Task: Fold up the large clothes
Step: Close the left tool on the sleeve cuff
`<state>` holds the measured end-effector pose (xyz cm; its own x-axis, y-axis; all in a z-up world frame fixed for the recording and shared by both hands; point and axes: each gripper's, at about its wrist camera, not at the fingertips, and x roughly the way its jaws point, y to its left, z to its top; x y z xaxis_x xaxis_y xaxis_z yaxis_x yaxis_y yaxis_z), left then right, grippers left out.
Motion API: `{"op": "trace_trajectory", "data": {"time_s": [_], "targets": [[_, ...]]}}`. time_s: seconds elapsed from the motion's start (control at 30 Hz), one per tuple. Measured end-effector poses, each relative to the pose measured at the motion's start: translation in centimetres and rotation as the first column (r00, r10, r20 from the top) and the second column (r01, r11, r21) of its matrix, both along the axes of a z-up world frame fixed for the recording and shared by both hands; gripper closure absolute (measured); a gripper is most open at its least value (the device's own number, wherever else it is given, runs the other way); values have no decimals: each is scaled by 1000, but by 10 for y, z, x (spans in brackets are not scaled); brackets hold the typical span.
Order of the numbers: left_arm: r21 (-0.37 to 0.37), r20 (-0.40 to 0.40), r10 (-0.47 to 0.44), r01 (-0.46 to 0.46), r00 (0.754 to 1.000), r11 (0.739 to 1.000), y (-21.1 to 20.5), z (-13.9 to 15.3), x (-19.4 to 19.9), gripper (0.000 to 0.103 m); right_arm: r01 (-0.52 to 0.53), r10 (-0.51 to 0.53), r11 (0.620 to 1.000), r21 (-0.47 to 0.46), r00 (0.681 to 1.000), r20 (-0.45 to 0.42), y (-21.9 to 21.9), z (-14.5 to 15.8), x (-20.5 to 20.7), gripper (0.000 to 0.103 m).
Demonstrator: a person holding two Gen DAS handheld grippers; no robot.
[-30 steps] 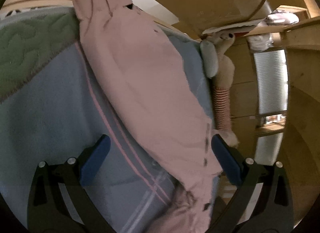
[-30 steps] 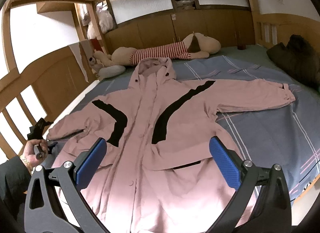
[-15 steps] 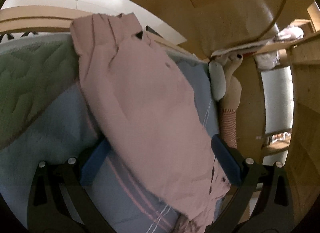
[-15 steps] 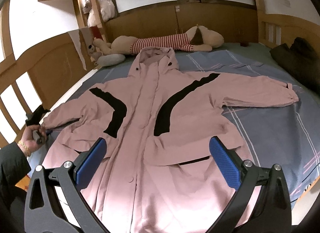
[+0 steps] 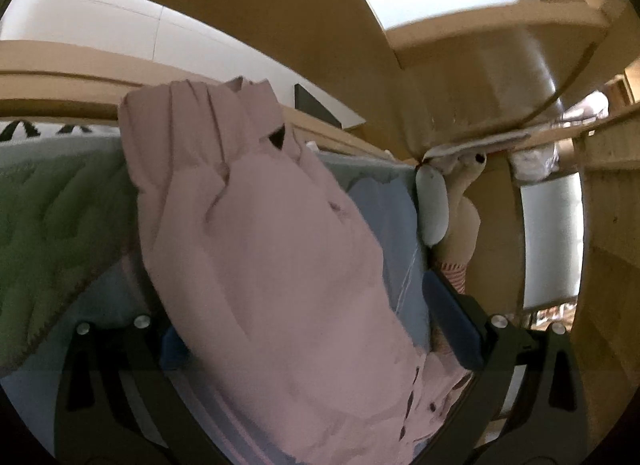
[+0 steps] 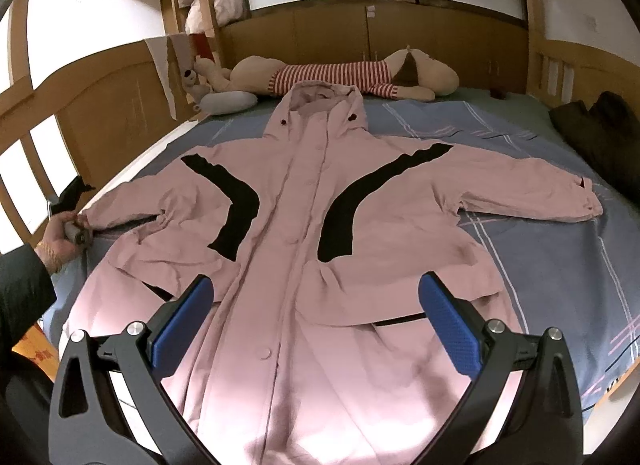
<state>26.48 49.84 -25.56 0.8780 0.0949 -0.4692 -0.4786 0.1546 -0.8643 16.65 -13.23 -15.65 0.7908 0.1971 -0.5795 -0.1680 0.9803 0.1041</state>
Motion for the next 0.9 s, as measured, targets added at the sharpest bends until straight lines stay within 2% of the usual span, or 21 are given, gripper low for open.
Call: {"op": "trace_trajectory", "data": {"time_s": [0.07, 0.13, 0.17, 0.2, 0.23, 0.27, 0.3, 0.33, 0.4, 0.5, 0.6, 0.7, 0.83, 0.9], "targets": [[-6, 10, 27, -27, 1000, 1000, 3, 0, 1, 2, 1, -1, 1000, -11, 1000, -1, 0, -1, 0, 1], [23, -11, 31, -31, 999, 999, 2, 1, 4, 5, 6, -6, 1000, -18, 1000, 0, -1, -2, 1, 1], [43, -30, 30, -29, 999, 999, 1, 2, 6, 14, 9, -9, 1000, -23, 1000, 0, -1, -3, 1, 1], [66, -60, 36, -32, 998, 997, 1, 0, 8, 31, 12, -12, 1000, -28, 1000, -3, -1, -5, 2, 1], [71, -73, 46, -41, 996, 997, 1, -3, 6, 44, 14, -14, 999, -32, 1000, -6, -2, -6, 3, 1], [51, -84, 61, -57, 995, 997, 4, -10, 4, 66, 16, -17, 999, -37, 1000, -10, -2, -7, 4, 1], [25, -74, 73, -71, 995, 997, 7, -17, -2, 74, 18, -19, 999, -40, 1000, -13, -3, -8, 4, 1], [3, -44, 78, -78, 996, 997, 10, -22, -6, 77, 19, -20, 999, -41, 1000, -16, -4, -8, 5, 1], [-2, -16, 65, -65, 998, 998, 12, -24, -7, 87, 19, -20, 999, -42, 1000, -17, -3, -9, 6, 1], [29, 27, 57, -58, 998, 998, 10, -19, -9, 96, 13, -14, 999, -48, 1000, -16, -3, -9, 6, 1], [96, 97, 44, -54, 994, 994, 6, -3, -11, 97, 5, -6, 998, -58, 1000, -20, -2, -11, 6, 1], [78, 122, 39, -49, 992, 996, 4, 4, -11, 97, -5, 3, 998, -66, 1000, -26, 0, -11, 5, 1], [132, 126, 26, -43, 992, 990, 1, 11, -13, 98, -10, 8, 997, -75, 1000, -15, 2, -11, 2, 1], [157, 101, 15, -31, 995, 987, 1, 13, -13, 98, -5, 4, 997, -75, 1000, -15, 1, -11, 2, 1]]}}
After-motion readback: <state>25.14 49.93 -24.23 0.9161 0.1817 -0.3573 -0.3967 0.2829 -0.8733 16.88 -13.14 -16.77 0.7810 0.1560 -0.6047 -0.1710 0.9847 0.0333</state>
